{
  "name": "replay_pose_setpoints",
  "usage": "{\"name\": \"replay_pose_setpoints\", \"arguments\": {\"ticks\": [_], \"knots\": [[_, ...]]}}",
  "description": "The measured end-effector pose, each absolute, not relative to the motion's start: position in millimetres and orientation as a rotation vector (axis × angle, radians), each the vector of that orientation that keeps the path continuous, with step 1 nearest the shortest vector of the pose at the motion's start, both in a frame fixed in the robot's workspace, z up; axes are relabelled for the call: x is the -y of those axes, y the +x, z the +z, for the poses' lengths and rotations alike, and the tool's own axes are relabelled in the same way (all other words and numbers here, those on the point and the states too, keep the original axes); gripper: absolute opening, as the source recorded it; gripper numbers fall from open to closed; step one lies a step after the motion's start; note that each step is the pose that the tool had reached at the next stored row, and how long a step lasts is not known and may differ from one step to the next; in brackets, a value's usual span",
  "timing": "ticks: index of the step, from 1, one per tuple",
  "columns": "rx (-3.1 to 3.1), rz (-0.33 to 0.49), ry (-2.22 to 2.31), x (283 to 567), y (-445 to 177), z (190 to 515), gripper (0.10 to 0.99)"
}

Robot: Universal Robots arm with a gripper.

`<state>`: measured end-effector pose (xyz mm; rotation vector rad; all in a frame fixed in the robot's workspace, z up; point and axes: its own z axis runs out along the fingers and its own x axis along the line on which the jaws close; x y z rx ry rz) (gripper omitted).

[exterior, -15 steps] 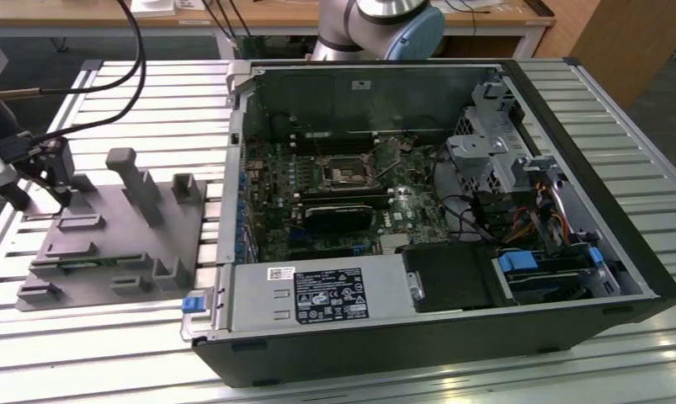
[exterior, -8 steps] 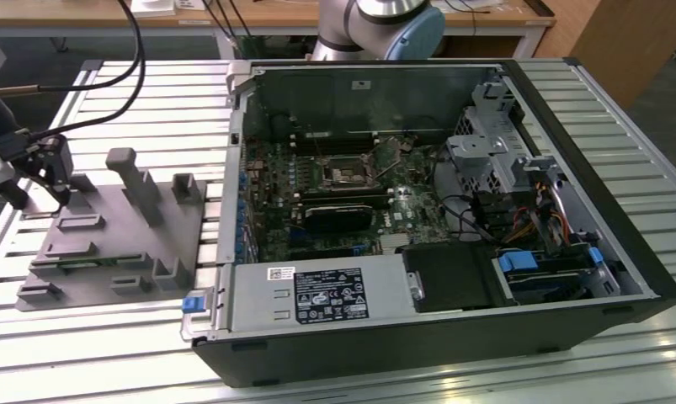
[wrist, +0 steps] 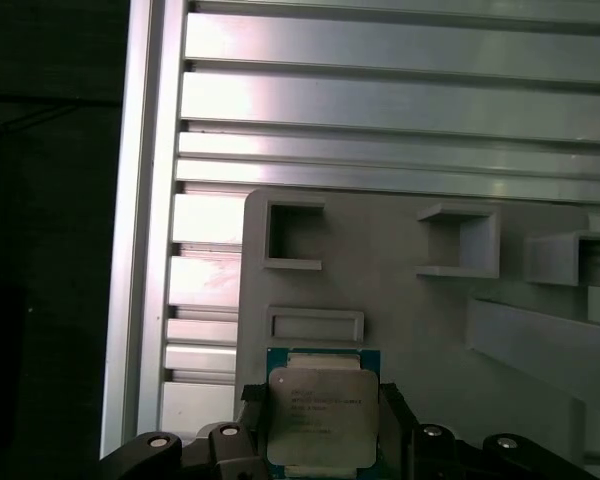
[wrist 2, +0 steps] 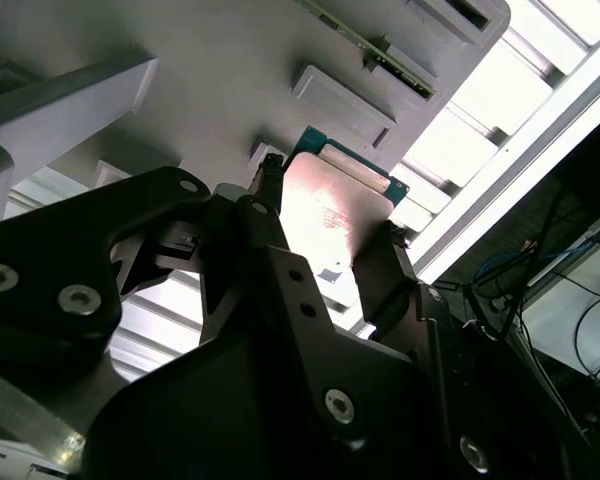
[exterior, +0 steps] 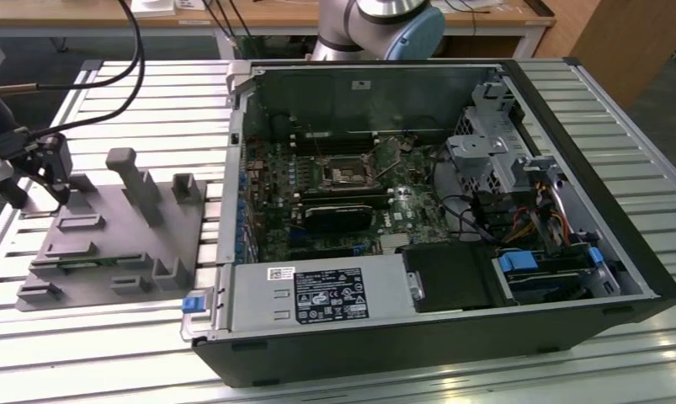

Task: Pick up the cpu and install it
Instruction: 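Pick up the cpu and move it towards the insertion slot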

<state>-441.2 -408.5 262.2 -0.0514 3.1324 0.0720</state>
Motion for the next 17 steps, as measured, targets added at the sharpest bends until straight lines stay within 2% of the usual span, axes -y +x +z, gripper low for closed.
{"name": "replay_pose_setpoints", "arguments": {"ticks": [17], "knots": [[-3.132, 0.072, -0.051, 408.5, -441.2, 265.3, 0.533]]}}
